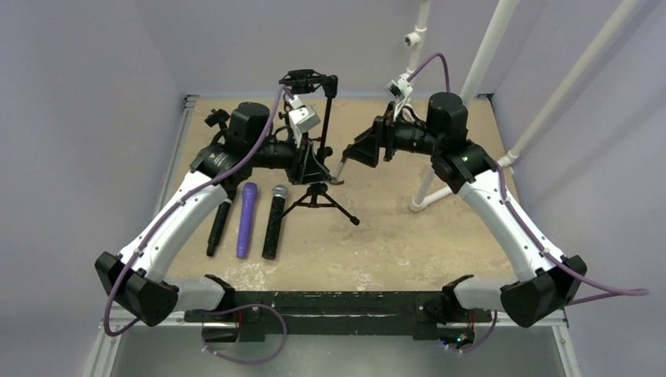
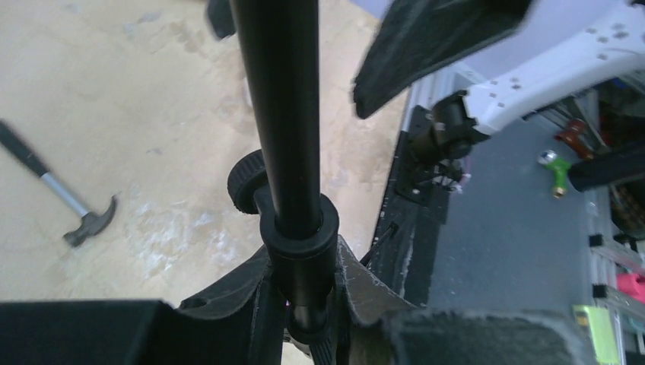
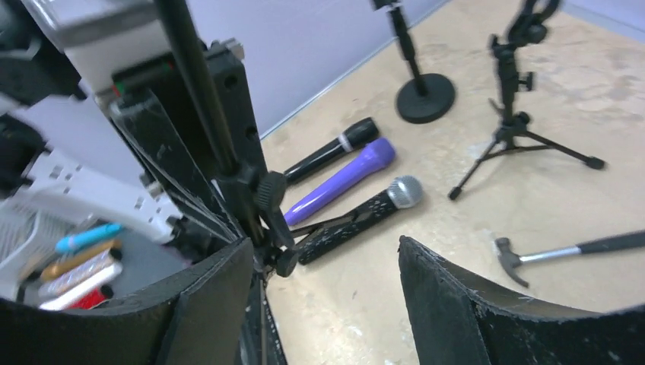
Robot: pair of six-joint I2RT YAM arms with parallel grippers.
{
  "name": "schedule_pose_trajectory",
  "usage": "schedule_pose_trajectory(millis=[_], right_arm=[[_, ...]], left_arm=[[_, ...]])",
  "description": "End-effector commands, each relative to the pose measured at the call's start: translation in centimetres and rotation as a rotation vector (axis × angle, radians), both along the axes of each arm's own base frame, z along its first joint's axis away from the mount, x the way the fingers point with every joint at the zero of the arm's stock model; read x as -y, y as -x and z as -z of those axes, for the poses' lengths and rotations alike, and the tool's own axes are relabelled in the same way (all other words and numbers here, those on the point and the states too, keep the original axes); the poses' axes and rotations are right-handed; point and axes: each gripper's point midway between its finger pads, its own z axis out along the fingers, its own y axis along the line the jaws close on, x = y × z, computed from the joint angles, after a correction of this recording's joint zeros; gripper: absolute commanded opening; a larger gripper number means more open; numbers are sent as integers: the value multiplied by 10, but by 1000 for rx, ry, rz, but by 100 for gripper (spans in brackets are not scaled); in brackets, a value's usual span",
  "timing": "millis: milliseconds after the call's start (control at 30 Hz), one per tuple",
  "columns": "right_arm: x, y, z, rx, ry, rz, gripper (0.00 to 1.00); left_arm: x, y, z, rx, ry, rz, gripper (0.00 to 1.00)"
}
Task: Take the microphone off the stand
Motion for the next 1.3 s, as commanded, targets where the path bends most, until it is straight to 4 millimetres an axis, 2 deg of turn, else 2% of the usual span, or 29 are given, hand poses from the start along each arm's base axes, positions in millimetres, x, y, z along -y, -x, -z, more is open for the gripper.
schedule_pose_trajectory(millis=[0, 67, 200, 400, 967, 1100, 1267], right_arm=[[-7, 43, -18, 130, -70, -246, 67], [-10, 57, -22, 140, -109, -330, 66], [-13, 70, -29, 137, -165, -412, 63], [-15, 89, -33, 127, -204, -499, 62], [-52, 91, -4, 73, -152, -574, 57], [-54, 90, -5, 84, -152, -582, 51], [-53, 92, -7, 103, -146, -591, 50]], left_arm=[[0, 57, -54, 116, 203, 271, 0], [-4, 66, -51, 110, 217, 307, 0], [-9, 78, -44, 94, 232, 358, 0], [-8, 72, -39, 66, 228, 337, 0], [-1, 65, -38, 16, 243, 355, 0], [-1, 66, -38, 11, 247, 366, 0], [-2, 73, -33, -4, 253, 392, 0]])
